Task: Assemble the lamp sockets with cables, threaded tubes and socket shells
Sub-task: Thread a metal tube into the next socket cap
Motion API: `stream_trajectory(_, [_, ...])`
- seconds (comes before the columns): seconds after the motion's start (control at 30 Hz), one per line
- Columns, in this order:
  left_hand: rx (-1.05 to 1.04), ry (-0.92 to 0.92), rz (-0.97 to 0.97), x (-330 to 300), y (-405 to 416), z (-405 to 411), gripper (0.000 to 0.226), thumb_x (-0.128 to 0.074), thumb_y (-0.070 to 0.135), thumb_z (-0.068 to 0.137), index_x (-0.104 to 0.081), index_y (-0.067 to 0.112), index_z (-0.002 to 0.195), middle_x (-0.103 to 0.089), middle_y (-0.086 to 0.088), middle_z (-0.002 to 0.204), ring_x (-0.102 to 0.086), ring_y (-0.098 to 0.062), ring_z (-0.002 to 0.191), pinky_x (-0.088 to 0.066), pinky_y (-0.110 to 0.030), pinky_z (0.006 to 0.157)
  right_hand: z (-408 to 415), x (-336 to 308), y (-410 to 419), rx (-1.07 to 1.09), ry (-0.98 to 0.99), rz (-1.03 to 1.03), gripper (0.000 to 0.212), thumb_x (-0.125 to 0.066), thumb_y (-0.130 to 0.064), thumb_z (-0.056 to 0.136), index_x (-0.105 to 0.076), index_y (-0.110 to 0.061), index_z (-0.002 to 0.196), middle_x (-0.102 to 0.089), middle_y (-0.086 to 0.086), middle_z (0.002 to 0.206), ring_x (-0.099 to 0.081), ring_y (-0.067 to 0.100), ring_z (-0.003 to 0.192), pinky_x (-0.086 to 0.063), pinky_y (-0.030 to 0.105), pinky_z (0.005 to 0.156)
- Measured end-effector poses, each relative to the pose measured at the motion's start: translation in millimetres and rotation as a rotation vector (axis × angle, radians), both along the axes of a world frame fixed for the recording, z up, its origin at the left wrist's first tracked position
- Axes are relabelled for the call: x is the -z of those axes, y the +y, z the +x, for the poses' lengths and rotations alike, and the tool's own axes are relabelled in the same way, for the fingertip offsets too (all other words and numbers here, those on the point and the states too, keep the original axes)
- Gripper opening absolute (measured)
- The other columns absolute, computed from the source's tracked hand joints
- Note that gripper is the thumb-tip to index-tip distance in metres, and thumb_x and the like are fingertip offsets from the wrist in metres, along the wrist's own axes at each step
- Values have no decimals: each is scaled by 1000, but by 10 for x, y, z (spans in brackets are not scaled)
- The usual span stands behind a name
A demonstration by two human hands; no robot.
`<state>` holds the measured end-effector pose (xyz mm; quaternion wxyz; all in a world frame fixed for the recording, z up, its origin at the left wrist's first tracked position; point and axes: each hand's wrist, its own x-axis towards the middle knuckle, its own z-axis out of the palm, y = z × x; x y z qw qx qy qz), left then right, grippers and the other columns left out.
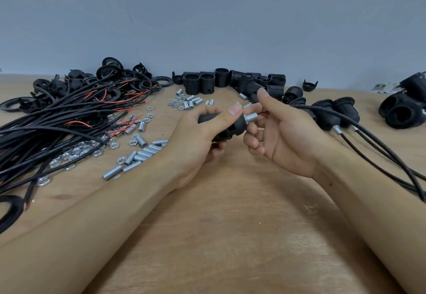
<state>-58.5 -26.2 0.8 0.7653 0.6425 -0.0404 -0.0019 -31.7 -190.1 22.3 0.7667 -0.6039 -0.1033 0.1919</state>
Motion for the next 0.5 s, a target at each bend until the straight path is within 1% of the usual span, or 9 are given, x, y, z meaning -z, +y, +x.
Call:
stream_trajectory(0.07, [-2, -4, 17, -1, -9, 7, 49, -78, 49, 75, -64, 7, 96, -56, -7, 79, -42, -14, 54, -31, -25, 46, 1, 7, -16, -22, -14, -39, 40, -42, -49, 100, -54, -12, 94, -49, 4, 59, -48, 19, 48, -36, 24, 42])
stream_trajectory(0.17, [-52, -1, 29, 3, -26, 3, 46, -73, 52, 71, -62, 10, 86, -52, -5, 73, -41, -14, 52, -29, -24, 45, -21, 64, 19, -58, -101, -157, 28, -46, -40, 101, -51, -13, 107, -54, 7, 61, -51, 20, 48, -39, 24, 41])
stream_trajectory(0.23, [-81, 7, 31, -2, -17, 3, 48, -72, 56, 69, -60, 12, 86, -56, 1, 68, -45, -14, 52, -33, -23, 43, -25, 96, 52, -56, -130, -147, 24, -47, -33, 102, -51, -10, 103, -57, 8, 61, -54, 20, 50, -43, 24, 42])
stream_trajectory(0.3, [-143, -5, 101, -2, -4, 11, 51, -73, 60, 69, -60, 14, 85, -60, 5, 64, -50, -12, 50, -36, -22, 41, -14, 104, 58, -36, -110, -110, 24, -47, -30, 102, -54, -9, 93, -58, 9, 60, -55, 20, 50, -44, 24, 43])
stream_trajectory(0.37, [-231, -24, 164, 11, 9, 27, 43, -72, 57, 78, -58, 16, 78, -60, 4, 60, -52, -11, 46, -36, -19, 40, 2, 106, 60, -20, -62, -73, 24, -46, -28, 103, -55, -9, 90, -58, 9, 58, -55, 20, 49, -44, 24, 43])
stream_trajectory(0.43, [-324, -35, 175, 20, 37, 56, 37, -68, 48, 88, -54, 18, 72, -57, 1, 61, -48, -10, 44, -35, -17, 39, 19, 108, 56, 18, -9, -34, 23, -46, -26, 103, -54, -8, 92, -56, 8, 57, -54, 19, 47, -42, 24, 41])
stream_trajectory(0.5, [-399, -60, 221, 29, 79, 82, 35, -64, 45, 93, -52, 21, 70, -56, 7, 58, -47, -12, 46, -37, -21, 42, 43, 101, 36, 66, 37, -4, 24, -46, -25, 103, -56, -7, 91, -55, 7, 55, -53, 18, 45, -42, 23, 39])
